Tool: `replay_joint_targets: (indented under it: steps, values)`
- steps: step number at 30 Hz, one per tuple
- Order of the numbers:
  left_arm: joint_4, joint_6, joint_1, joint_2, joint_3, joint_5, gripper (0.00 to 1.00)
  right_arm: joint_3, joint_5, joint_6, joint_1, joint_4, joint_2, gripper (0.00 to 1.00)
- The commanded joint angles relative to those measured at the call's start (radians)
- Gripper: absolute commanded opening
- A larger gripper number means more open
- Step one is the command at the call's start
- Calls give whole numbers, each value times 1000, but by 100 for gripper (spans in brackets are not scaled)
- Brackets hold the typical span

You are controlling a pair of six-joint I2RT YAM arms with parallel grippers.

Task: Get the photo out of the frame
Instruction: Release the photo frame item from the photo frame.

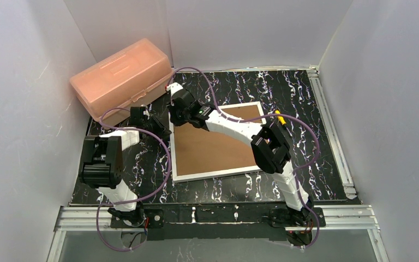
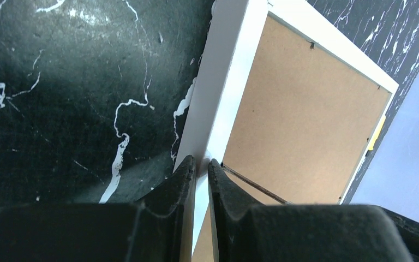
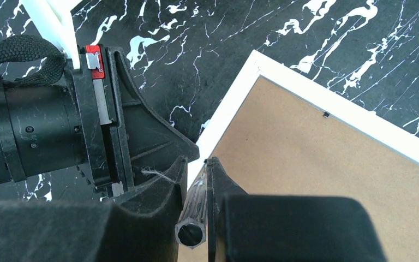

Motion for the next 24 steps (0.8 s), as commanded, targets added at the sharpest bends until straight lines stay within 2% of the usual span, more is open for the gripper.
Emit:
replay_joint_targets:
  steps: [1, 10, 12, 16, 21, 24]
  values:
    - [-48, -25, -66, -49, -25, 139, 10, 70, -179, 97, 105, 132, 17, 1]
    - [-61, -40, -67, -72, -43, 135, 7, 62, -188, 111, 120, 144, 18, 1]
    - [-80, -47, -67, -97, -57, 105, 4, 54, -186, 110, 125, 144, 12, 1]
    - [-81, -81, -45, -185, -126, 8, 4, 37, -67, 103, 116, 76, -22, 1]
    - [-115, -54, -2, -210, -120, 21, 4, -145, -37, 132, 23, 99, -148, 1]
    - [-154, -42, 9, -232, -117, 15, 5, -311, -171, 184, -79, 190, -241, 1]
